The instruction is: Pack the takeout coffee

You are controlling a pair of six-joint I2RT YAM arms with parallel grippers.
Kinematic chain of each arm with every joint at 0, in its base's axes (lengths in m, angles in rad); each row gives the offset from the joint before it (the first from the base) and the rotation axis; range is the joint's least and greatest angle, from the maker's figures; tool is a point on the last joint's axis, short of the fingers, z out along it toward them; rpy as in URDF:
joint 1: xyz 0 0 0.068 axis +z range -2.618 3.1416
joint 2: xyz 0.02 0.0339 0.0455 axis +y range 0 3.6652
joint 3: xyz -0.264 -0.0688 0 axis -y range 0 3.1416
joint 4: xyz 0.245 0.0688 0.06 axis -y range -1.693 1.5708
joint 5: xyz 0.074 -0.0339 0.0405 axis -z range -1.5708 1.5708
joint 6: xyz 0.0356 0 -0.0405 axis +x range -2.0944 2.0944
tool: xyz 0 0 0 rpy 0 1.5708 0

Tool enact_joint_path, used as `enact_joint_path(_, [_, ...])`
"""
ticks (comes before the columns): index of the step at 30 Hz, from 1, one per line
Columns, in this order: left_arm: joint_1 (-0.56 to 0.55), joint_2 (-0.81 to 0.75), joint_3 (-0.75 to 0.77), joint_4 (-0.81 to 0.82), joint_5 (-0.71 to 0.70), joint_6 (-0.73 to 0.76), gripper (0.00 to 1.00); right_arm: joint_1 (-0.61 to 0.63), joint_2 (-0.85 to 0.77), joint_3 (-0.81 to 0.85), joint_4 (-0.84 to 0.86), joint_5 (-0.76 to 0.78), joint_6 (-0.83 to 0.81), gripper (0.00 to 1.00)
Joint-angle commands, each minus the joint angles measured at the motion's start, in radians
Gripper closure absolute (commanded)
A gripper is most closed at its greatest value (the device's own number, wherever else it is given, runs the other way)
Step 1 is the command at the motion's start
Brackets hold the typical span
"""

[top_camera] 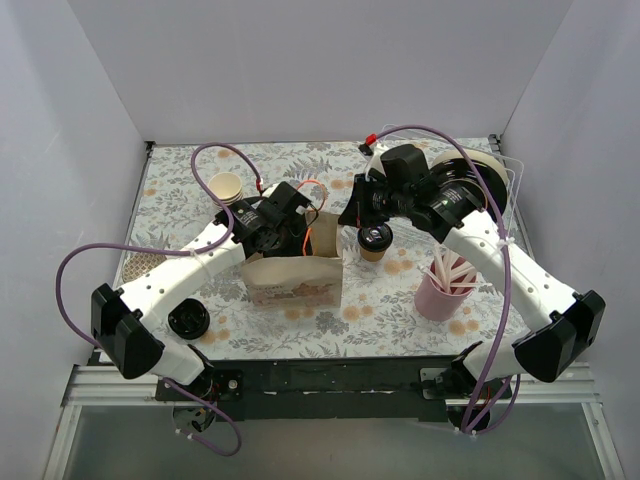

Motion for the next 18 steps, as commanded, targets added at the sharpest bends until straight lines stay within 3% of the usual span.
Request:
enact_joint_path(1, [-0.006,-0.022,0.006,0.001,0.009,-0.024,0.45,0.007,-0.041,-0.01,0.035,-0.002,0.013,0.99])
enact_joint_path(9, [-0.006,-0.063,0.062,-0.063,0.037,-0.059,0.39,0.007,-0.053,-0.017,0.036,0.002,0.012,0.99])
enact_joint_path(14, [-0.006,-0.09,0.22,-0.158,0.049,-0.062,0.37,0.007,-0.053,-0.017,0.027,0.015,0.012,0.99])
enact_joint_path(18, [-0.006,-0.139,0.28,-0.12,0.123,-0.061,0.34,0.007,-0.048,-0.019,0.036,0.008,0.012,0.99])
